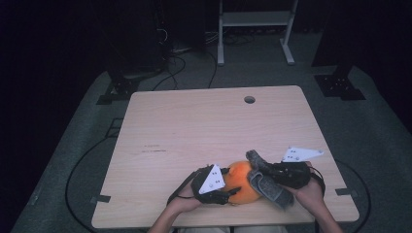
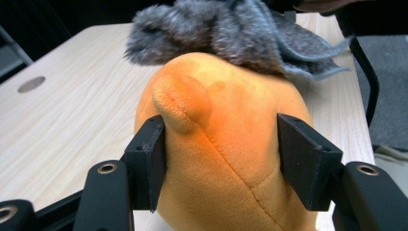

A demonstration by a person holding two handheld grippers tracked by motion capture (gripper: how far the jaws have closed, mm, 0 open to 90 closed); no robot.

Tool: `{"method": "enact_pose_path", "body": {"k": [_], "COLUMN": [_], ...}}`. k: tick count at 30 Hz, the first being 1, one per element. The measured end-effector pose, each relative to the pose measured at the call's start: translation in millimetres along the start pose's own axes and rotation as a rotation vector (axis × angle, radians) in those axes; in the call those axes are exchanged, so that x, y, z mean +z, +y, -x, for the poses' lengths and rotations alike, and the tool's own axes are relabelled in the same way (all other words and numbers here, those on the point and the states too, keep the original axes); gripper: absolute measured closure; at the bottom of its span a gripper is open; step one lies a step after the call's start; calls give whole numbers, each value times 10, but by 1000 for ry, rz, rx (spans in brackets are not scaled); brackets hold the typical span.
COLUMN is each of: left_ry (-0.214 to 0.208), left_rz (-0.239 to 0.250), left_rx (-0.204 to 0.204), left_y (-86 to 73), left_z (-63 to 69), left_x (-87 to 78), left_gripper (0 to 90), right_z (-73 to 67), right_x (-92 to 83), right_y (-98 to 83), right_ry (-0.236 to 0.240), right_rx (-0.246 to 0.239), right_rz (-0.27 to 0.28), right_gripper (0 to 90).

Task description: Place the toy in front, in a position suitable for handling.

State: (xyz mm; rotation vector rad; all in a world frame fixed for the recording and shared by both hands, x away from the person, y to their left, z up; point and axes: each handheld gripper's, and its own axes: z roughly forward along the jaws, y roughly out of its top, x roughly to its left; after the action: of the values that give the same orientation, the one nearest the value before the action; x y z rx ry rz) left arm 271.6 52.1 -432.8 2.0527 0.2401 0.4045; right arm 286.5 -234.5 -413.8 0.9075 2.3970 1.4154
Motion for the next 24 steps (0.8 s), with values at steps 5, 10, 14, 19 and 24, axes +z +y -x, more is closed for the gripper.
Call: {"method": "enact_pose_path", "body": {"k": [5,10,14,19,24], "left_ry": [18,34,50,56,64], "left_rz": [-18,-35,-43,-49,-55], "left_rx": [-71,-132,-137,-139,-138], "left_y": [-85,-173,-187,-198,-208], "left_z": [-108,-207,-216,-224,-234], "left_x": [-33,-56,-55,-56,-66], "left_gripper": [372,363,361,360,355], "right_z": [77,132,-37,-128,77], "right_x": [47,23,-27,59,39], "right_y": [-83,-167,-51,-63,-181], "right_ry": [14,-21,20,24,-53], "right_rx": [26,44,-5,-54,4], "right_rz": [-26,-58,18,-18,-68], "right_gripper": [781,782,782,780,782]}}
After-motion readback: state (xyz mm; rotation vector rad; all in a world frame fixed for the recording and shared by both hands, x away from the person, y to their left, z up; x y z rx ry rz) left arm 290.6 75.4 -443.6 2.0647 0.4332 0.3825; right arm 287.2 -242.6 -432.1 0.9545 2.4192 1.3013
